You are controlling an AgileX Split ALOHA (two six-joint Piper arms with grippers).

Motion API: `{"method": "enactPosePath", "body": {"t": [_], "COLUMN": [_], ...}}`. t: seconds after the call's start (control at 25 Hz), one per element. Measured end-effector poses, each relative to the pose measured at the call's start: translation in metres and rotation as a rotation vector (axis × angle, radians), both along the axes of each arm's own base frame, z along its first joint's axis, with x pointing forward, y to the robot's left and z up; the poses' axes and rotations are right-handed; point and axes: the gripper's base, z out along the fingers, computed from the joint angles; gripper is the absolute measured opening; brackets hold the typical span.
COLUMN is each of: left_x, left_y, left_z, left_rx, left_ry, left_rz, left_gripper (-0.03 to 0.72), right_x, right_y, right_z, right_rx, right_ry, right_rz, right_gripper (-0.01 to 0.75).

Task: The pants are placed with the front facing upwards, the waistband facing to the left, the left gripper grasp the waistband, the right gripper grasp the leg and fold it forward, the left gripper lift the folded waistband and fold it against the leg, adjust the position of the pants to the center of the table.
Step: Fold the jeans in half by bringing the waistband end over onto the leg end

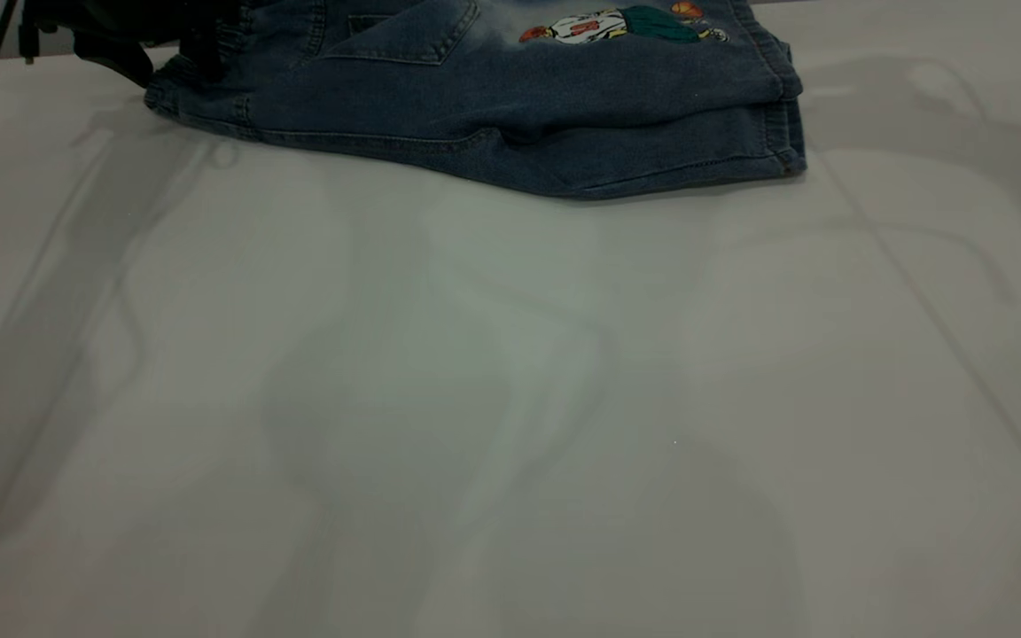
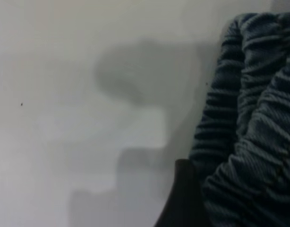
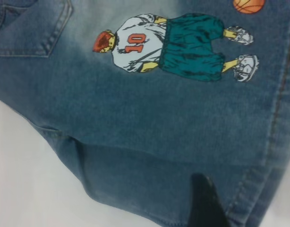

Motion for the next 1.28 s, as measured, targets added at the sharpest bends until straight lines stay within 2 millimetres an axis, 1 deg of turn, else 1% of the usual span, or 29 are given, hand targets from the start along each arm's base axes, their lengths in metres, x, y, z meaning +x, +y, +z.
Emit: {"method": "enactPosePath", "body": {"t": [0.2, 0.32, 0.44, 0.56, 0.6, 0.72, 0.88, 1.16, 1.28], "left_x": [0.0, 0.0, 0.0, -0.001, -0.001, -0.005, -0.013, -0.028, -0.037], "left_y": [-0.003, -0.003, -0.004, -0.004, -0.004, -0.004, -0.003, -0.003, -0.002], "left_z": [-0.009, -0.011, -0.011, -0.012, -0.01, -0.006, 0.005, 0.043, 0.059], "left_rx": [-0.04, -0.046, -0.047, -0.046, -0.045, -0.035, -0.006, 0.011, 0.021], "left_ry": [0.002, 0.004, 0.01, 0.02, 0.023, 0.065, 0.147, 0.266, 0.328], "left_rz": [0.015, 0.018, 0.015, 0.016, 0.015, 0.005, -0.032, -0.073, -0.104], "left_gripper": [0.501, 0.44, 0.314, 0.169, 0.138, 0.131, 0.131, 0.131, 0.131], "right_x": [0.0, -0.001, 0.0, 0.001, 0.001, 0.004, 0.008, 0.014, 0.014], "right_y": [0.0, 0.0, 0.004, 0.014, 0.018, 0.031, 0.046, 0.069, 0.078], "right_z": [0.0, 0.0, 0.0, 0.001, 0.001, -0.002, -0.015, -0.043, -0.048], "right_rx": [0.003, 0.004, 0.001, -0.004, -0.006, -0.015, -0.03, -0.043, -0.045], "right_ry": [0.005, 0.006, 0.0, -0.023, -0.032, -0.067, -0.092, -0.114, -0.118], "right_rz": [0.002, 0.002, 0.008, 0.013, 0.016, 0.015, 0.014, 0.005, 0.012], "right_gripper": [0.343, 0.343, 0.343, 0.343, 0.343, 0.343, 0.343, 0.343, 0.343]}}
